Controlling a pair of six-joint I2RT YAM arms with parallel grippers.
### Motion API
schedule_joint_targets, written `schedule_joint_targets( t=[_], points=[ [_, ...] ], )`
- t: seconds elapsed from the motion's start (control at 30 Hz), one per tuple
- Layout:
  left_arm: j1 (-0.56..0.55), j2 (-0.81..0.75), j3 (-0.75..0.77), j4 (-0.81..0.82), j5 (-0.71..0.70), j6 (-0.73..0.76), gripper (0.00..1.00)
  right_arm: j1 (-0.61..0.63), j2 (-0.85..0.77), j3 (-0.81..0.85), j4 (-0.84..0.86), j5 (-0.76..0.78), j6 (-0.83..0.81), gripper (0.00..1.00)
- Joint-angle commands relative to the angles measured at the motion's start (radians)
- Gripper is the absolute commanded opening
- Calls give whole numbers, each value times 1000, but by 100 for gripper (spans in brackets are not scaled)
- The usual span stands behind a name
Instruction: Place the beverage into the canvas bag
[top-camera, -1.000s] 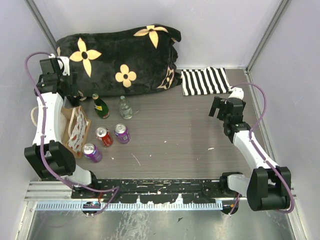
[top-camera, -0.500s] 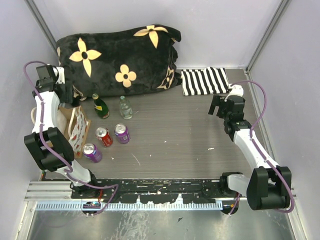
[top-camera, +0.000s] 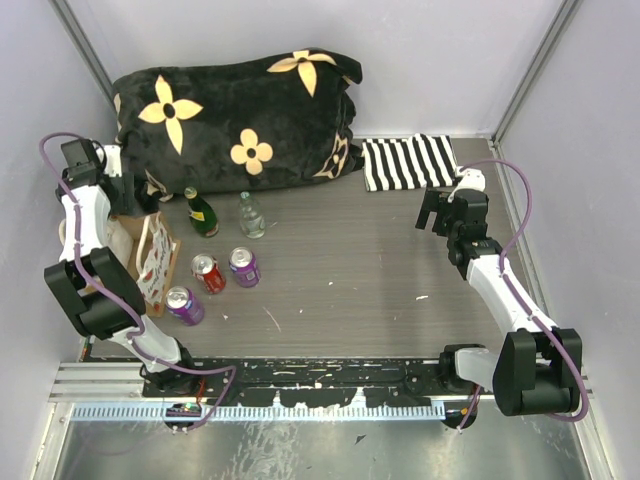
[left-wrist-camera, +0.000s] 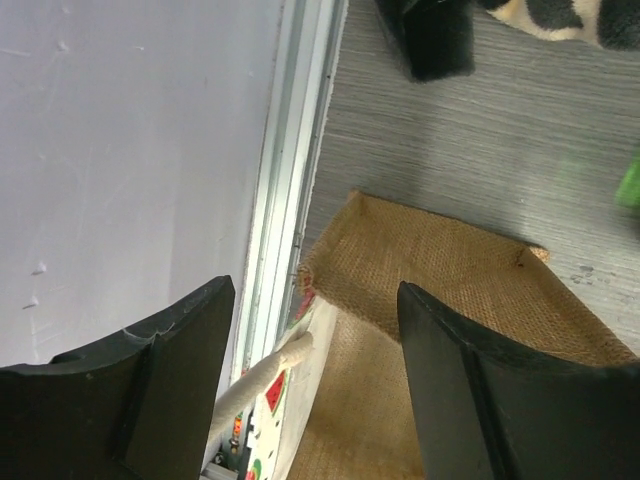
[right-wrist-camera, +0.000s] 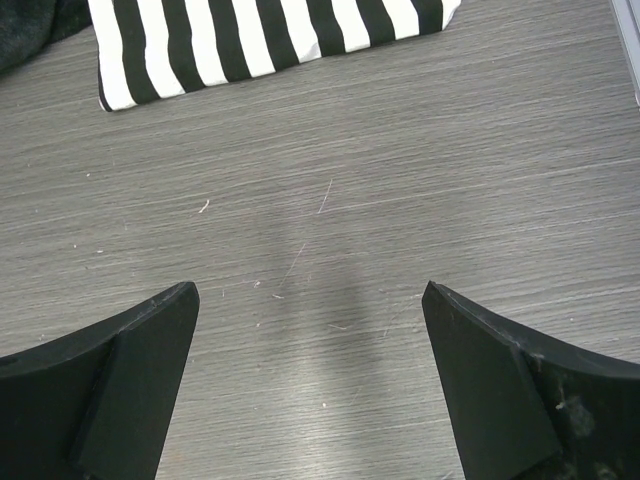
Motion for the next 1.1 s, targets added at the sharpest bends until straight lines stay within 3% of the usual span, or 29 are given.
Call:
schedule_joint_targets(
  t=[0.0, 0.17, 0.33, 0.53, 1.07],
  points=[
    [4, -4, -23, -14, 54, 34, 72, -3, -8, 40, 24, -7, 7, 100],
    [4, 0, -30, -25, 79, 25, 67, -2, -6, 41, 20, -12, 8, 100],
    [4, -22, -27, -11, 120, -14, 81, -2, -12, 35, 19, -12, 6, 100],
    [5, -47, 25, -39, 169, -36, 86, -2, -13, 35, 16, -19, 6, 100],
    [4, -49, 96, -175, 195, -1, 83, -2, -18, 32, 5, -31, 21, 100]
  ],
)
